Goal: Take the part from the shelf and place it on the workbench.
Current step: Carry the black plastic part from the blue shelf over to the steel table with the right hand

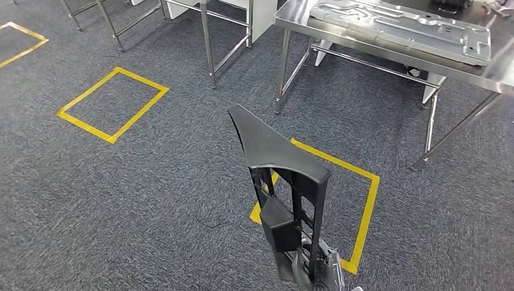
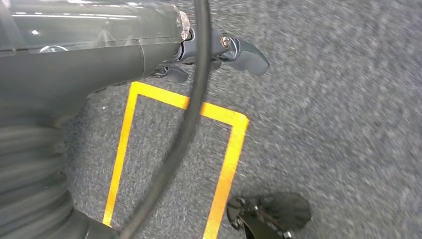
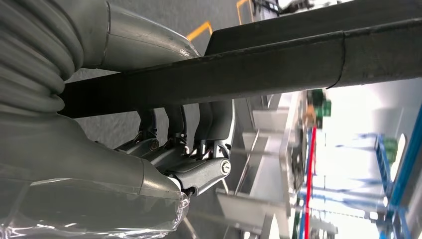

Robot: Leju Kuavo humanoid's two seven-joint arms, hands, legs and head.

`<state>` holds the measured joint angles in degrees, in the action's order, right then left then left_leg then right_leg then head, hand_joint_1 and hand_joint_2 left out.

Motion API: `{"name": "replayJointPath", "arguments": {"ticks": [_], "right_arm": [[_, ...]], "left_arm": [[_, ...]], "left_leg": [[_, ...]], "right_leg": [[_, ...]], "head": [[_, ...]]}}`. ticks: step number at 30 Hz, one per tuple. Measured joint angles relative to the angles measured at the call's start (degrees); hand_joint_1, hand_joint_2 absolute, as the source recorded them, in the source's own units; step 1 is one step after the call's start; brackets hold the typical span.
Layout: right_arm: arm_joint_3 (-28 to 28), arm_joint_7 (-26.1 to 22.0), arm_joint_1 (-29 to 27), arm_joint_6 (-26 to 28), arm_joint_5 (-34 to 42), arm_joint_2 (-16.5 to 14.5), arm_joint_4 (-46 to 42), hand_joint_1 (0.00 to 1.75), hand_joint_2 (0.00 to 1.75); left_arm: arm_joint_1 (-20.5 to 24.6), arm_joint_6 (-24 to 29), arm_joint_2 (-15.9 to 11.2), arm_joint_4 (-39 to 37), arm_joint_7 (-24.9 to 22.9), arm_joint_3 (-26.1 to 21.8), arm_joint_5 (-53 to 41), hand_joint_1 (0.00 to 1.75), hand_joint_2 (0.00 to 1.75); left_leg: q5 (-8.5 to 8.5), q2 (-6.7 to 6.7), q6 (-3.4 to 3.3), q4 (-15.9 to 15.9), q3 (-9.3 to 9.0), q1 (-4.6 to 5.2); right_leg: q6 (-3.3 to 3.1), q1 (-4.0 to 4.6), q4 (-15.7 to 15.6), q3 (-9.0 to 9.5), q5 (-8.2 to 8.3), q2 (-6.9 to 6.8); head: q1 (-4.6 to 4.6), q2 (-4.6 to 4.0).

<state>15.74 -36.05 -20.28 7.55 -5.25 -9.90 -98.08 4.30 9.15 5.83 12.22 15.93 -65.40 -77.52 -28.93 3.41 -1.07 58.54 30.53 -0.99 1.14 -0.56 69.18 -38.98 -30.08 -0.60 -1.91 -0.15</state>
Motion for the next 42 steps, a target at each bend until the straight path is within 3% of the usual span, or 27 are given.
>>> {"name": "replayJointPath", "arguments": {"ticks": [2,3,4,6,8,10,12,13,14,15,17,19,21,23,25,27,28,29,30,32,34,38,40,42], "right_arm": [[0.0,0.0,0.1,0.0,-0.2,0.0,0.0,1.75,1.75],[0.0,0.0,0.1,0.0,-0.2,0.0,-0.1,1.75,1.75],[0.0,0.0,0.1,0.0,-0.3,0.0,-0.1,1.75,1.75],[0.0,0.1,-0.1,0.1,-0.4,0.0,-0.2,1.75,1.75],[-0.1,0.1,-0.2,0.2,-0.4,-0.1,-0.2,1.75,1.75],[-0.2,0.1,-0.1,0.3,-0.4,-0.2,-0.3,1.75,1.75],[-0.2,0.1,-0.1,0.3,-0.4,-0.3,-0.2,1.75,1.75],[-0.3,0.1,-0.2,0.3,-0.4,-0.3,-0.2,1.75,1.75],[-0.3,0.1,-0.2,0.4,-0.4,-0.3,-0.2,1.75,1.75],[-0.3,0.1,-0.3,0.4,-0.4,-0.3,-0.2,1.75,1.75],[-0.4,0.2,-0.2,0.4,-0.4,-0.3,-0.2,1.75,1.75],[-0.4,0.2,-0.3,0.4,-0.5,-0.4,-0.2,1.75,1.75],[-0.4,0.2,-0.4,0.6,-0.5,-0.4,-0.3,1.75,1.75],[-0.4,0.2,-0.6,0.8,-0.6,-0.4,-0.3,1.75,1.75],[-0.4,0.2,-0.5,1.0,-0.9,-0.4,-0.4,1.75,1.75],[-0.4,0.2,-0.4,1.1,-1.1,-0.4,-0.4,1.75,1.75],[-0.4,0.2,-0.5,1.2,-1.2,-0.4,-0.4,1.75,1.75],[-0.4,0.2,-0.6,1.3,-1.3,-0.4,-0.4,1.75,1.75],[-0.4,0.2,-0.6,1.4,-1.4,-0.4,-0.4,1.75,1.75],[-0.4,0.2,-0.5,1.8,-1.5,-0.3,-0.4,1.75,1.75],[-0.4,0.2,-0.5,2.0,-1.5,-0.2,-0.4,1.75,1.75],[-0.4,0.1,-0.7,2.3,-1.7,-0.3,-0.5,1.75,1.75],[-0.3,0.1,-0.6,2.4,-1.9,-0.4,-0.6,1.75,1.75],[-0.3,0.1,-0.6,2.5,-1.9,-0.4,-0.7,1.75,1.75]], "left_arm": [[0.1,-0.1,0.0,0.0,0.0,0.0,0.0,0.00,1.75],[0.1,-0.1,0.1,0.0,0.0,0.0,0.0,0.00,1.75],[0.2,-0.1,0.1,0.0,0.0,0.0,0.0,0.00,1.75],[0.5,-0.1,0.1,0.0,0.1,0.0,0.1,0.00,1.75],[0.6,-0.1,0.1,0.0,0.1,0.0,0.1,0.00,1.75],[0.5,-0.1,0.0,0.0,0.2,0.0,0.2,0.00,1.75],[0.2,-0.2,0.0,0.0,0.2,0.0,0.3,0.00,1.75],[0.1,-0.3,0.0,0.0,0.2,-0.1,0.4,0.00,1.75],[0.0,-0.3,-0.1,0.0,0.2,-0.1,0.6,0.00,1.75],[0.0,-0.4,-0.1,0.0,0.2,-0.1,0.7,0.00,1.75],[0.1,-0.5,-0.1,0.0,0.2,-0.1,0.8,0.00,1.75],[0.1,-0.5,-0.1,0.0,0.3,-0.2,0.8,0.00,1.75],[0.2,-0.5,-0.1,0.0,0.3,-0.2,0.8,0.00,1.75],[0.4,-0.7,-0.1,0.0,0.4,-0.2,0.8,0.00,1.75],[0.3,-0.8,-0.1,0.0,0.5,-0.2,0.8,0.00,1.75],[0.0,-0.8,-0.2,0.0,0.6,-0.2,0.8,0.00,1.75],[-0.1,-0.8,-0.2,0.0,0.7,-0.2,0.8,0.00,1.75],[-0.1,-0.8,-0.2,0.0,0.7,-0.2,0.8,0.00,1.75],[-0.1,-0.8,-0.3,0.0,0.7,-0.2,0.8,0.00,1.75],[0.0,-0.8,-0.2,0.0,0.7,-0.2,0.7,0.00,1.75],[0.1,-0.8,-0.2,0.0,0.7,-0.2,0.7,0.00,1.75],[0.4,-0.8,-0.2,0.0,0.8,-0.2,0.7,0.00,1.75],[0.4,-0.8,-0.3,0.0,0.8,-0.2,0.7,0.00,1.75],[0.2,-0.9,-0.3,0.0,0.8,-0.2,0.7,0.00,1.75]], "left_leg": [[-0.31,1.32,0.33,0.0,-0.37,0.18],[-0.46,1.90,0.56,0.0,-0.52,0.26],[-0.56,2.48,0.84,-0.1,-0.67,0.32],[-0.74,3.20,1.44,-0.3,-1.16,0.35],[-2.04,1.07,2.02,1.2,-0.89,0.28],[-5.31,-2.00,2.40,7.1,1.76,0.15],[-7.77,-2.86,2.65,13.8,5.14,0.12],[-7.48,-2.94,2.75,14.9,5.90,0.09],[-6.06,-3.04,2.78,13.9,5.66,0.02],[-3.73,-3.54,2.78,10.7,4.40,-0.11],[-0.63,-6.12,2.52,3.5,1.47,-0.43],[-0.26,-7.73,1.95,0.6,0.35,-0.46],[-0.10,-6.83,1.15,0.3,0.25,-0.31],[0.33,-5.88,0.27,-0.2,-0.02,-0.38],[0.46,-4.96,-0.31,-0.5,-0.13,-0.38],[0.15,-4.07,-0.46,-0.5,-0.14,-0.28],[-0.05,-3.70,-0.42,-0.5,-0.24,-0.26],[-0.28,-3.42,-0.36,-0.5,-0.46,-0.26],[-0.52,-3.20,-0.25,-0.5,-0.80,-0.26],[-1.09,-2.85,0.10,-0.5,-1.48,-0.17],[-1.66,-2.64,0.72,-0.7,-1.90,-0.07],[-2.63,-2.40,2.01,-0.5,-3.01,-0.11],[-4.58,-2.70,2.24,4.8,-0.55,-0.19],[-6.74,-2.88,2.38,12.9,4.76,-0.18]], "right_leg": [[-0.85,0.59,-7.3,4.06,2.33,-2.35],[-1.24,0.92,-9.4,5.12,2.69,-3.07],[-1.53,1.19,-10.1,5.33,2.56,-3.24],[-2.02,1.06,-10.5,5.37,2.92,-1.89],[-2.61,0.57,-11.4,5.84,3.41,-0.73],[-2.99,0.35,-11.8,6.05,3.65,0.45],[-3.12,0.37,-11.6,6.00,3.66,1.99],[-3.11,0.36,-11.5,6.01,3.64,2.85],[-3.05,0.32,-11.4,6.04,3.59,3.72],[-2.92,0.27,-11.1,6.05,3.50,4.62],[-2.44,0.22,-10.5,5.79,3.23,6.19],[-1.74,0.18,-10.1,5.27,3.21,7.43],[-1.00,0.05,-10.1,4.94,3.43,8.16],[-0.42,0.09,-8.8,4.29,2.52,5.77],[0.02,0.12,-3.4,1.72,-0.59,2.21],[0.33,-0.12,3.7,-1.91,-3.39,1.09],[0.43,-0.25,5.4,-2.89,-3.42,0.96],[0.45,-0.33,5.0,-2.73,-2.34,0.89],[0.38,-0.36,2.4,-1.44,-0.46,0.81],[-0.11,-0.15,-5.5,2.67,2.81,0.42],[-0.77,0.27,-9.9,5.04,3.20,0.09],[-2.06,0.25,-11.3,6.67,2.25,0.43],[-2.73,-0.04,-12.1,8.27,1.77,0.47],[-3.15,0.05,-12.3,9.50,0.71,0.60]], "head": [[0.00,0.00],[-0.01,0.00],[-0.01,0.00],[-0.02,0.00],[-0.01,0.00],[-0.02,0.00],[-0.02,0.00],[-0.02,0.00],[-0.02,0.00],[-0.02,0.00],[-0.02,0.00],[-0.02,0.00],[-0.02,0.00],[-0.01,0.00],[-0.01,0.00],[0.00,0.00],[-0.01,0.00],[-0.01,0.00],[0.00,0.00],[0.00,0.00],[-0.02,0.00],[-0.02,0.00],[-0.02,0.00],[-0.03,0.00]]}}
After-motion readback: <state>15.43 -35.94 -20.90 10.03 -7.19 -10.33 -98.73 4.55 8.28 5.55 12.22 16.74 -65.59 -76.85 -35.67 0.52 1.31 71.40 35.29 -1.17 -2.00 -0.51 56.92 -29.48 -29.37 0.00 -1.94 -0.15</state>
